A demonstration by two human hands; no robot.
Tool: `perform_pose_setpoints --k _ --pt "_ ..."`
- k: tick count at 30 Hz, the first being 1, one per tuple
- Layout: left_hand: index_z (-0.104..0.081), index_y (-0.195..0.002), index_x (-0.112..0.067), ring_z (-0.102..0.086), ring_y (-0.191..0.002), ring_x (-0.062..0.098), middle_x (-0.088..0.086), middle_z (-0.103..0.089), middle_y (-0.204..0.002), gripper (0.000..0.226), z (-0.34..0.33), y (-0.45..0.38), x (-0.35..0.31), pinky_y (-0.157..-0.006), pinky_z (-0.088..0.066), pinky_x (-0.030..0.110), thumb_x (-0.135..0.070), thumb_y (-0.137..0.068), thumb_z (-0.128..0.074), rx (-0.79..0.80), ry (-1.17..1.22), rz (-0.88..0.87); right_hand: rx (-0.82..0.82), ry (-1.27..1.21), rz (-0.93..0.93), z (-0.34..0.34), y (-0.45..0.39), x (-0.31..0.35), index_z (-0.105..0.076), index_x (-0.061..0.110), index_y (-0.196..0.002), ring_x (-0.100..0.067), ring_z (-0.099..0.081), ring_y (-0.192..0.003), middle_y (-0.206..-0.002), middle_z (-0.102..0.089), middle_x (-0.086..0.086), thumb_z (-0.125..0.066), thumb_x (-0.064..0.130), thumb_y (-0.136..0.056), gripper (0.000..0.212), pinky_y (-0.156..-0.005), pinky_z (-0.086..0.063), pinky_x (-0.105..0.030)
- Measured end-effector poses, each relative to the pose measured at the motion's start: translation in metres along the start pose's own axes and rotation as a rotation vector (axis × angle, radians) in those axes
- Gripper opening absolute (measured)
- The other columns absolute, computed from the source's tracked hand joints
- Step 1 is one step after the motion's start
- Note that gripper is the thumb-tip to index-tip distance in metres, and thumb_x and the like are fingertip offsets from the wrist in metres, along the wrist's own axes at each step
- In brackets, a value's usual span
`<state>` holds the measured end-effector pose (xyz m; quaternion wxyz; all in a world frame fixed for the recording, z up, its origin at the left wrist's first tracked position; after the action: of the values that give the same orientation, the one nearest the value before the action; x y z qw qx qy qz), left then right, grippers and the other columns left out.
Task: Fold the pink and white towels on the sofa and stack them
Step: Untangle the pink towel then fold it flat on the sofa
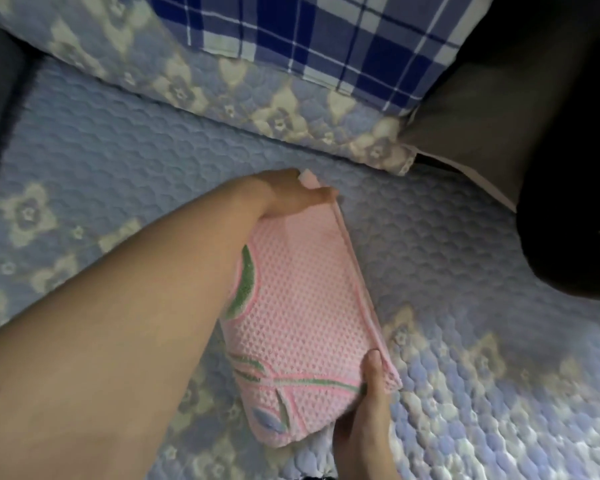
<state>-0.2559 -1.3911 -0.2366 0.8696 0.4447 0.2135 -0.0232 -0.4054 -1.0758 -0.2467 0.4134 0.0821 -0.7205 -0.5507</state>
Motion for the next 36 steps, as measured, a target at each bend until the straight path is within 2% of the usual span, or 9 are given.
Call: perform_pose_setpoints --k 3,8,12,14,18,21,24,27,36 --pt "-0.049 -0.147 -0.031 -0.049 -0.134 0.018 -0.004 -0.047 -0.153 0.091 0.003 0.034 0.041 -0.102 -0.036 0.026 -0.089 -0.078 -0.042 -0.009 0.217 0.065 0.119 -0.090 -0.072 -0.005 -0.002 0.005 -0.055 0.019 -0.139 -0.033 -0.061 -0.123 -0.133 -0.065 -0.014 -0.070 0.052 -0.082 0.068 -0.113 -0.035 -0.059" --pt "-0.063 -0.131 -0.030 -0.057 -0.124 0.021 0.002 -0.061 -0.138 0.084 0.003 0.164 0.214 -0.099 -0.044 0.031 -0.091 -0.076 -0.041 -0.334 0.486 0.486 0.236 0.300 0.192 -0.068 0.005 0.032 -0.063 0.016 -0.125 -0.034 -0.063 -0.119 -0.124 -0.069 -0.013 -0.081 0.045 -0.068 0.067 -0.105 -0.044 -0.061" --pt "-0.055 -0.134 -0.019 -0.055 -0.124 0.039 0.020 -0.057 -0.138 0.070 0.020 0.242 0.309 -0.105 -0.044 0.045 -0.071 -0.094 -0.032 -0.680 0.442 0.709 0.336 0.515 0.307 -0.133 0.018 0.007 -0.063 0.028 -0.114 -0.022 -0.067 -0.110 -0.113 -0.072 0.001 -0.076 0.050 -0.068 0.053 -0.096 -0.052 -0.046" --pt "-0.044 -0.142 -0.015 -0.048 -0.125 0.044 0.026 -0.048 -0.140 0.059 0.030 0.261 0.300 -0.102 -0.040 0.050 -0.052 -0.096 -0.036 -0.875 0.129 0.622 0.296 0.580 0.338 -0.147 0.006 0.000 -0.064 0.021 -0.113 -0.023 -0.066 -0.109 -0.113 -0.072 -0.001 -0.071 0.047 -0.071 0.050 -0.095 -0.052 -0.044" --pt "-0.030 -0.156 -0.031 -0.021 -0.147 0.043 0.013 -0.023 -0.163 0.069 -0.041 0.235 0.223 -0.118 -0.018 0.061 -0.060 -0.094 -0.035 -0.660 -0.358 0.125 0.199 0.761 0.339 -0.144 -0.014 -0.004 -0.065 0.018 -0.110 -0.023 -0.065 -0.107 -0.108 -0.070 0.001 -0.064 0.048 -0.075 0.046 -0.092 -0.052 -0.041" --pt "-0.009 -0.158 -0.044 0.011 -0.154 0.035 -0.005 0.006 -0.169 0.069 -0.069 0.198 0.220 -0.119 -0.001 0.066 -0.072 -0.095 -0.018 -0.492 -0.363 0.125 0.133 1.042 0.423 -0.144 -0.003 0.014 -0.067 0.016 -0.109 -0.034 -0.061 -0.109 -0.107 -0.069 -0.009 -0.054 0.048 -0.086 0.041 -0.087 -0.046 -0.040" --pt "-0.002 -0.157 -0.048 0.017 -0.153 0.034 -0.006 0.010 -0.168 0.067 -0.055 0.165 0.219 -0.115 0.010 0.069 -0.072 -0.095 -0.008 -0.491 -0.387 0.178 -0.019 1.356 1.006 -0.185 0.061 0.050 -0.054 0.010 -0.136 -0.040 -0.042 -0.131 -0.139 -0.052 -0.021 -0.049 0.022 -0.087 0.051 -0.109 -0.031 -0.046" --pt "-0.008 -0.156 -0.048 0.009 -0.153 0.039 -0.003 0.000 -0.169 0.064 -0.042 0.155 0.217 -0.112 0.007 0.074 -0.069 -0.096 -0.008 -0.519 -0.387 0.226 0.278 1.471 1.314 -0.244 0.138 0.005 -0.045 0.010 -0.147 -0.039 -0.017 -0.150 -0.157 -0.034 -0.018 -0.053 0.020 -0.091 0.057 -0.123 -0.009 -0.050" --pt "-0.007 -0.158 -0.042 0.009 -0.154 0.036 0.004 0.005 -0.169 0.070 -0.040 0.180 0.207 -0.118 -0.001 0.067 -0.068 -0.096 -0.024 -0.635 -0.354 0.080 0.182 1.915 1.174 -0.242 0.025 -0.021 -0.033 0.013 -0.153 -0.031 -0.028 -0.145 -0.156 -0.037 -0.013 -0.034 0.057 -0.098 0.071 -0.121 -0.017 -0.048"
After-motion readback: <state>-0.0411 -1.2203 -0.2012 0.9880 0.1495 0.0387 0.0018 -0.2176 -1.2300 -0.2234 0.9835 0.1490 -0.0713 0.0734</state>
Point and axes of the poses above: each hand's wrist, its own y-axis away from the middle knuckle, its own z-axis out of the back of the hand, x = y × z, the point moved 10 cm from there along -y, towards the middle knuckle
